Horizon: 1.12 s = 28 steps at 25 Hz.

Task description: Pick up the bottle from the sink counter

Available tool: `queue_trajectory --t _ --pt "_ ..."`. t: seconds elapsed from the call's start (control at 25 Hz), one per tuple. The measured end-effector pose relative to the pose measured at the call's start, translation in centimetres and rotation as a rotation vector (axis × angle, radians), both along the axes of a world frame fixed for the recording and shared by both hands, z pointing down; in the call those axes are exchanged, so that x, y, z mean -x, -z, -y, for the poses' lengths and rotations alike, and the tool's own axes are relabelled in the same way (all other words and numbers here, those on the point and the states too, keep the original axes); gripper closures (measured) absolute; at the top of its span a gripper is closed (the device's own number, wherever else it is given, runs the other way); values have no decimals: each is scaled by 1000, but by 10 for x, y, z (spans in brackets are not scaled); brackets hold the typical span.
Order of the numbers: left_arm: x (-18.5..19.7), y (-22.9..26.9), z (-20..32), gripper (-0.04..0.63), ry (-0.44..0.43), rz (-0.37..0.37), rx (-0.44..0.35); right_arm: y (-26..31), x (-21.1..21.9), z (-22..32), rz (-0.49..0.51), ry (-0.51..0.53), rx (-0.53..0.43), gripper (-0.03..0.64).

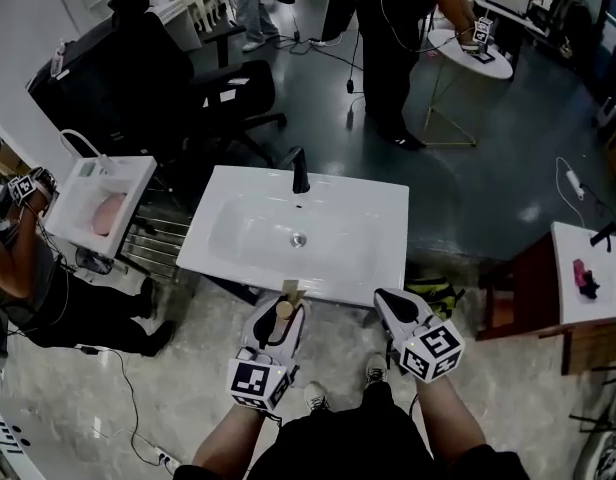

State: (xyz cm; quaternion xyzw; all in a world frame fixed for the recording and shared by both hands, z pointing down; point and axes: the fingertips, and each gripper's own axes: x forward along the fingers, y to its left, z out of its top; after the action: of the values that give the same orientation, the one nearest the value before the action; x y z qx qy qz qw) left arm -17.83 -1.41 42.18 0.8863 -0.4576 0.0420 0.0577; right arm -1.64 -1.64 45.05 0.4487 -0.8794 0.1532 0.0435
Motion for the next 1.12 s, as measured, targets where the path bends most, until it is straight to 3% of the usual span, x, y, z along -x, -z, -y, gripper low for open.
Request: queue_trajectory --t 1.12 --pt "25 -5 -42 456 -139 -26 1 -10 31 -63 -25 -115 14 617"
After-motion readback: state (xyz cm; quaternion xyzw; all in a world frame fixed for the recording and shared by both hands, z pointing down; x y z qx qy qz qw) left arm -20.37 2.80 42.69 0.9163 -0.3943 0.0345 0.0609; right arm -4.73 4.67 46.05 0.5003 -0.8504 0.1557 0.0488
